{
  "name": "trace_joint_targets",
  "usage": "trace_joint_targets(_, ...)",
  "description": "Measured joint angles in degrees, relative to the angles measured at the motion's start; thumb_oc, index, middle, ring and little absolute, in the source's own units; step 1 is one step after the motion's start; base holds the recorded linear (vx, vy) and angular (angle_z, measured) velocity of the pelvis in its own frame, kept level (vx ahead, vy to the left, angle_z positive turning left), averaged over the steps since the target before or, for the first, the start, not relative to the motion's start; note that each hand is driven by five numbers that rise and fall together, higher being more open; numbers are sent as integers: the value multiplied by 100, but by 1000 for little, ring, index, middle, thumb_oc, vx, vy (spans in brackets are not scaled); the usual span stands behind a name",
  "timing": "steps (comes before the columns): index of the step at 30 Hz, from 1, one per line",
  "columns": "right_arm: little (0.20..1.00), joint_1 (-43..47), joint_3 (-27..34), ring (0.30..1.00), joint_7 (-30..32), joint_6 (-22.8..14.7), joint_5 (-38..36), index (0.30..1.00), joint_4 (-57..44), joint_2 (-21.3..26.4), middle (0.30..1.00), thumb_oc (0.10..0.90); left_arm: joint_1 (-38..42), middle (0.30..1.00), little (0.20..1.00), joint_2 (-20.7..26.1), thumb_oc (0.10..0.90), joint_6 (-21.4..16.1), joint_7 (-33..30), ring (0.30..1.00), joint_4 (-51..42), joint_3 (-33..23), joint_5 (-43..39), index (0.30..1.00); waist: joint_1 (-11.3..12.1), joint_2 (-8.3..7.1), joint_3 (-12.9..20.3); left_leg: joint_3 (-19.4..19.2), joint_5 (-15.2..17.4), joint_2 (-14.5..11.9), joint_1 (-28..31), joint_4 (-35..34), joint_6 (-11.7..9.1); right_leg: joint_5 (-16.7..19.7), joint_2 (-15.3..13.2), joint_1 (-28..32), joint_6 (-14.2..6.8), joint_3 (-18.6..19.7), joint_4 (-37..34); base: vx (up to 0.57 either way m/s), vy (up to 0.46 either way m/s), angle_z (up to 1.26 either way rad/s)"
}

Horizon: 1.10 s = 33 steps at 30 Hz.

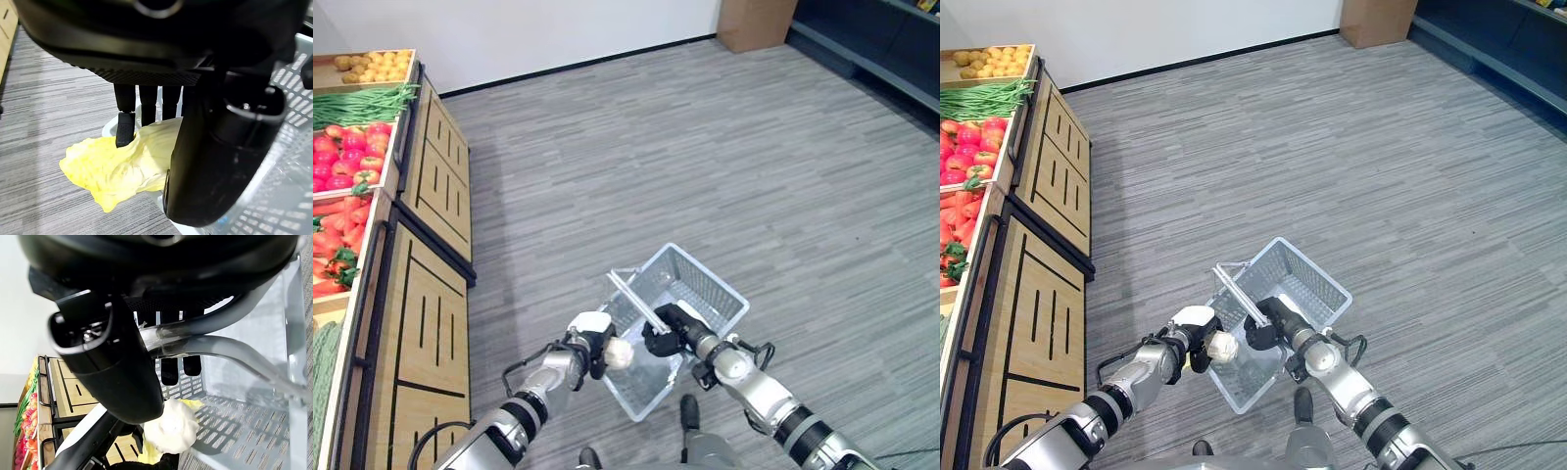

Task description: Get the vegetables into the basket

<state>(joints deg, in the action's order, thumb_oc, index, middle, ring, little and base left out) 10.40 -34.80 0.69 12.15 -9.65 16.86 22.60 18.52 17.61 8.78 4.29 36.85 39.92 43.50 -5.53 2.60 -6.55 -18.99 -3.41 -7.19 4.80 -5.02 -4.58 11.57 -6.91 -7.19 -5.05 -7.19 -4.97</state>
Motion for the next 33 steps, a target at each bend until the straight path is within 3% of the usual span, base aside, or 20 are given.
trace_joint_targets(9, 300, 11, -342, 300, -231, 3, -715, 300, -456, -16, 300, 400, 31, 300, 300, 59, 400, -146, 174, 300, -289, 139, 97, 300, -4, 2, -1, -77, 1, -17, 24, 0, 0, -2, 3, -13, 3, 34, 0, -18, -6, -3)
trace_joint_targets(15, 300, 34, -450, 300, -349, 4, -715, 300, -495, -5, 300, 400, 65, 300, 300, 175, 400, -167, 242, 300, -289, 300, 100, 300, -4, 9, -5, -85, 3, -23, 26, 0, -1, -3, 1, -14, 4, 33, -2, 0, 0, 0)
trace_joint_targets(16, 300, 36, -463, 300, -351, 4, -715, 300, -495, -3, 300, 400, 66, 547, 547, 186, 576, -167, 249, 547, -289, 316, 104, 547, -5, 11, -6, -85, 3, -22, 26, 0, -1, -4, -1, -14, 4, 32, -1, 0, 0, 0)
trace_joint_targets(17, 300, 36, -469, 300, -364, 4, -715, 300, -495, -3, 300, 400, 66, 1000, 1000, 196, 900, -169, 252, 1000, -289, 322, 105, 1000, -5, 12, -6, -85, 3, -21, 26, 0, -1, -4, -1, -14, 4, 32, -2, 0, 0, 0)
trace_joint_targets(33, 300, 94, -733, 300, -472, 4, -939, 300, -493, 183, 300, 400, 159, 1000, 1000, 18, 900, -200, 266, 1000, 97, 486, 161, 1000, 9, 55, -22, -58, 3, -28, 35, 0, -1, -3, 0, 14, 5, 3, 0, 0, 0, 0)
